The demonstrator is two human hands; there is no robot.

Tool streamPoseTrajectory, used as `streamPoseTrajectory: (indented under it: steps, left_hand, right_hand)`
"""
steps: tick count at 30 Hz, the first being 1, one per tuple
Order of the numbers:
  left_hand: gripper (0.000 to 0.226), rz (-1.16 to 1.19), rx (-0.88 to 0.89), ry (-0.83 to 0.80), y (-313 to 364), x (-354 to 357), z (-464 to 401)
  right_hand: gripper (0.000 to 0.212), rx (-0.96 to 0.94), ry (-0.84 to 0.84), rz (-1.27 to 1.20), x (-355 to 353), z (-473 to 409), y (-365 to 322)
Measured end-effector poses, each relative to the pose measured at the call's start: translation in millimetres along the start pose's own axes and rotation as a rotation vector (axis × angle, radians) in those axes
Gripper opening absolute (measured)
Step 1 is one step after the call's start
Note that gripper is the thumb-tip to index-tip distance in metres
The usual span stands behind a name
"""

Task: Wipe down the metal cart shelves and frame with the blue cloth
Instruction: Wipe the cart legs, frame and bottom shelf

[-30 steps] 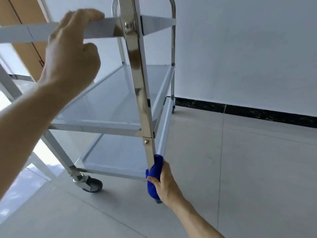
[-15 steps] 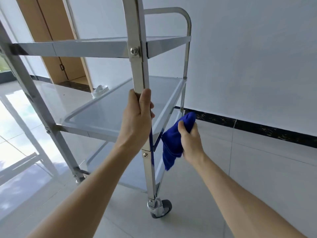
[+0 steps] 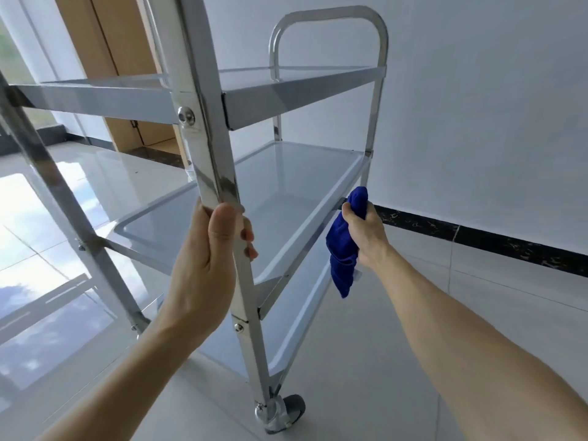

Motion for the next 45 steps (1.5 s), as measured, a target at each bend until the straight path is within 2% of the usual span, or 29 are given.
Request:
streamPoseTrajectory:
  steps: [4,8,15,24,28,36,45]
  left_hand:
    - [0.036,-0.040,-0.014,0.030,-2,-25,11]
    - [0.045,-0.036,-0.026,0.046,-6,-40,17]
    - [0.045,-0.116,-0.009,0.045,-10,-54,15]
    - [0.058,-0.135,0.000,0.039,-10,-63,11]
    - [0.044,-0.155,-0.024,0.080,-18,-85,11]
    - [0.050,-0.129,-0.105,0.166,-41,-122,-10]
    - [0.053,0.011,-0.162,0.140,-50,-86,-48]
  right_hand:
    - [0.036,0.025,-0.060,0.052,45,-6,6]
    - [0.047,0.069,-0.050,0.086,65,-11,11]
    - [0.044,0.149,0.027,-0.078,70,-12,22]
    - [0.041,0.138,0.007,-0.069,56,3,19]
    - [0.036,0.129,-0.006,-0.076,56,16,23]
    - [0.032,0.118,-0.001,-0.103,59,40,32]
    - [0.031,0.109,0.104,-0.070,14,54,24]
Point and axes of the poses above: each hand's wrist, its own z-axis away from the middle knuckle, its own x-axis out of the palm, y = z × x, the point moved 7 cm from there along -z, towards the middle knuckle, and after that the axes turned 8 degrees about -y, right-handed, at the moved point
